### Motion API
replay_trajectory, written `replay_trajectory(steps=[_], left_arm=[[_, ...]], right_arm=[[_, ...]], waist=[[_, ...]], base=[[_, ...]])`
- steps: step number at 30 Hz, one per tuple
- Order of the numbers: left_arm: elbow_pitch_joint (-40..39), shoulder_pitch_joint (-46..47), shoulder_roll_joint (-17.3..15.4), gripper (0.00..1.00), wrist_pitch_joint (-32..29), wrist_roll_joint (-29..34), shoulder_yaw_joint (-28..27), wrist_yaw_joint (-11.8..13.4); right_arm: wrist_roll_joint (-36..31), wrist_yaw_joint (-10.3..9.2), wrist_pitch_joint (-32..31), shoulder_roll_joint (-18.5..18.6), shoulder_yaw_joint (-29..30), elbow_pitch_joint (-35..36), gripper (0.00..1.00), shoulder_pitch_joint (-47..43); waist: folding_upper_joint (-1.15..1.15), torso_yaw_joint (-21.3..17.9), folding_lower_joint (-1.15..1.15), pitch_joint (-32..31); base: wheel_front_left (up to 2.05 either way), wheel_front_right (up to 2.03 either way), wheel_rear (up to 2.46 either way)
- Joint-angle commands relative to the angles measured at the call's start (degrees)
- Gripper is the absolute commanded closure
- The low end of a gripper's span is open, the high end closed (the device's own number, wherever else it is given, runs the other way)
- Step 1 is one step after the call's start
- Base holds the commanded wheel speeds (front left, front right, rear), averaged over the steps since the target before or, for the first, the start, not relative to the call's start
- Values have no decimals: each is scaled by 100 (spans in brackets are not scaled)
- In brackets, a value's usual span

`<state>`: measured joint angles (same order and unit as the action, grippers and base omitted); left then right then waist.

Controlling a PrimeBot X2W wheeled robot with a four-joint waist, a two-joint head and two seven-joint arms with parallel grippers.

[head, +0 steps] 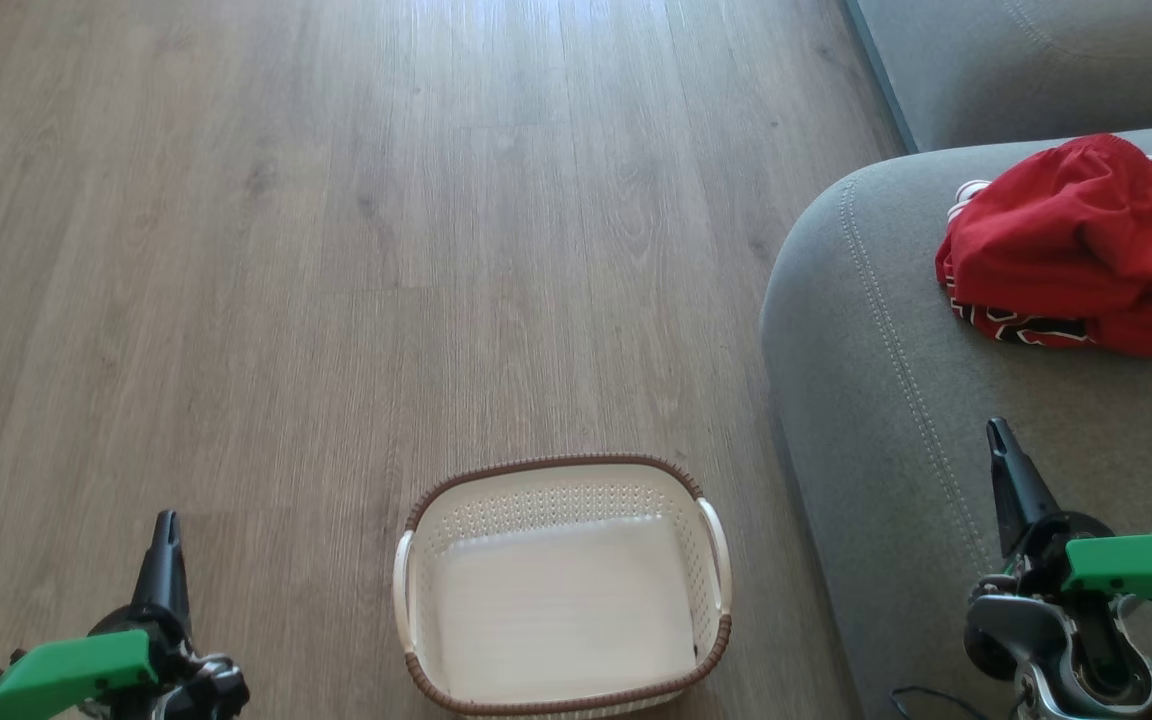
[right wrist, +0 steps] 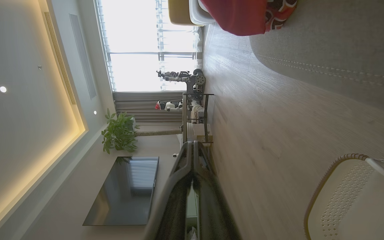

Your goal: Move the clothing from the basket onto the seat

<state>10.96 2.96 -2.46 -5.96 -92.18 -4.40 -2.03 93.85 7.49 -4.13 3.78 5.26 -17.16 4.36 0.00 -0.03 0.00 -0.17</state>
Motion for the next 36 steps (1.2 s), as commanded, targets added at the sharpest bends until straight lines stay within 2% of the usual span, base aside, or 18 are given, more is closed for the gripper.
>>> replay_trajectory(steps=[1, 36], left_arm=[[-213, 287, -59, 100, -28, -13, -204, -51], [-214, 288, -55, 100, -32, -10, -208, -50]], right_arm=[[43, 0, -49, 105, -110, 222, 100, 306], [190, 0, 82, 229, -277, 238, 100, 293]], waist=[[0, 0, 0, 0], [0, 1, 0, 0]], base=[[0, 0, 0], [0, 0, 0]])
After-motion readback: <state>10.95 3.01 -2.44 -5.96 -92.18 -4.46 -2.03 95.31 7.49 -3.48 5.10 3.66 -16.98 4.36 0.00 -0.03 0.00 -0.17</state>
